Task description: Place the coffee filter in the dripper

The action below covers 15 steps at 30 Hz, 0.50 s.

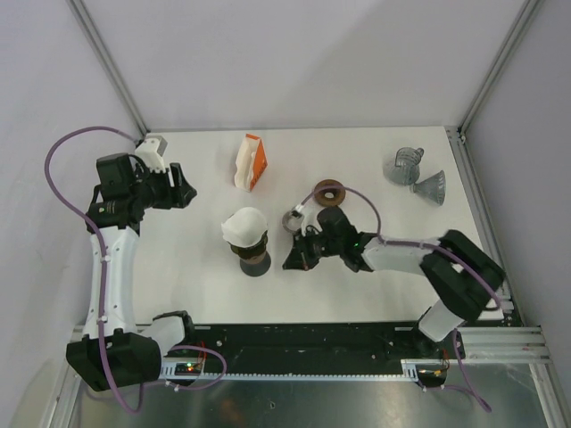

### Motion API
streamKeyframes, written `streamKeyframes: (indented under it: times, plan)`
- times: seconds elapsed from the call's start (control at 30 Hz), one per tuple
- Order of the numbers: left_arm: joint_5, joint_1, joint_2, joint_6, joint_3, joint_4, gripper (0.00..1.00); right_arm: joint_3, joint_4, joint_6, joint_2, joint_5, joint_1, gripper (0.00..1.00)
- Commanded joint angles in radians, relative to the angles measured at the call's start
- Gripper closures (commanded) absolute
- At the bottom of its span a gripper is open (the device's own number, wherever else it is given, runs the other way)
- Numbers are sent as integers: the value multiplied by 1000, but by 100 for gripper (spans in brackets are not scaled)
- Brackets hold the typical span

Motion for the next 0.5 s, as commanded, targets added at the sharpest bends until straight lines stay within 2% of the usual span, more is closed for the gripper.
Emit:
streamKeyframes:
  times: [0.0,0.2,0.47]
  plan:
    - [-5,11,-13,21,1,37,33,0,249,105,132,-86,23,100]
    - [-5,14,-17,23,1,41,33,23,424,214,288,-126,14,100]
    - [-4,18,-13,23,1,46,33,127,468,257,431,-154,31,100]
